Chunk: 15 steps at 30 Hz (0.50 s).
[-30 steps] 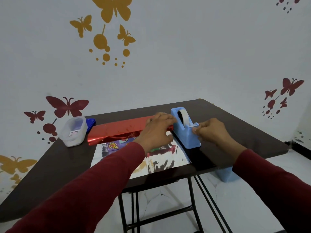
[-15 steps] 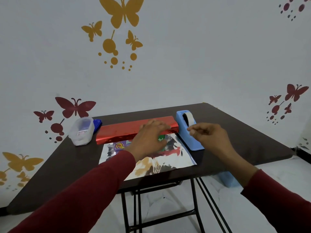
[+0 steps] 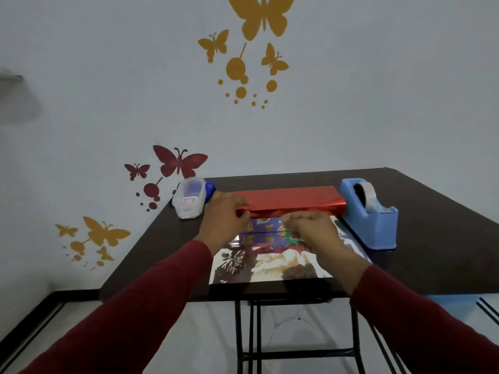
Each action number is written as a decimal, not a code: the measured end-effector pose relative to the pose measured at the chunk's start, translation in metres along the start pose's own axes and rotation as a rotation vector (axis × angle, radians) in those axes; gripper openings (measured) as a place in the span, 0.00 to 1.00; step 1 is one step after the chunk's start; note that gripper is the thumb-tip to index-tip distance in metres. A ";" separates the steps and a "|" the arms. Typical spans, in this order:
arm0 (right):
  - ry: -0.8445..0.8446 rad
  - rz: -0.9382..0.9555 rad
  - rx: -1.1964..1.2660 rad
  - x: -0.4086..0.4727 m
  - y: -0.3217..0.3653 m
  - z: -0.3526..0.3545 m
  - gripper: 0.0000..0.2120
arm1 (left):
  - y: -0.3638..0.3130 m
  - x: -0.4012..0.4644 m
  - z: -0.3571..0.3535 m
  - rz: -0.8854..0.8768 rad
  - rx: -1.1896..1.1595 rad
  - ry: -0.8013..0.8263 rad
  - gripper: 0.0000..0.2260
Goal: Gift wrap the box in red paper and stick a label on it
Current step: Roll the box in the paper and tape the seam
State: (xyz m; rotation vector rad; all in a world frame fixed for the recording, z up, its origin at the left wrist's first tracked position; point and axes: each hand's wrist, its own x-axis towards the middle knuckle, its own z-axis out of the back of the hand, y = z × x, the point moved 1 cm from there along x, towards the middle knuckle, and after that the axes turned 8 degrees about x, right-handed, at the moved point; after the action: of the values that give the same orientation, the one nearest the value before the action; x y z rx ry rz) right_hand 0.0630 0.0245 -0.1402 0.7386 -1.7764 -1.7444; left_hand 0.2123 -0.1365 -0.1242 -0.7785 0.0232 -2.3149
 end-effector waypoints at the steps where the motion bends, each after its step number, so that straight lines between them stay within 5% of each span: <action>1: 0.014 -0.031 0.023 0.003 0.000 -0.008 0.04 | 0.004 0.000 0.000 -0.002 0.006 -0.006 0.10; 15: -0.054 -0.125 -0.002 0.023 -0.018 -0.081 0.06 | 0.038 0.004 -0.012 -0.077 -0.073 -0.013 0.11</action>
State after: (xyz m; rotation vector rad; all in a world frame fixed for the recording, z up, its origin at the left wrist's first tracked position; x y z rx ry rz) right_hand 0.1039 -0.0493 -0.1563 0.8254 -1.7983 -1.8634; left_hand 0.2264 -0.1702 -0.1405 -0.8445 0.0730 -2.3926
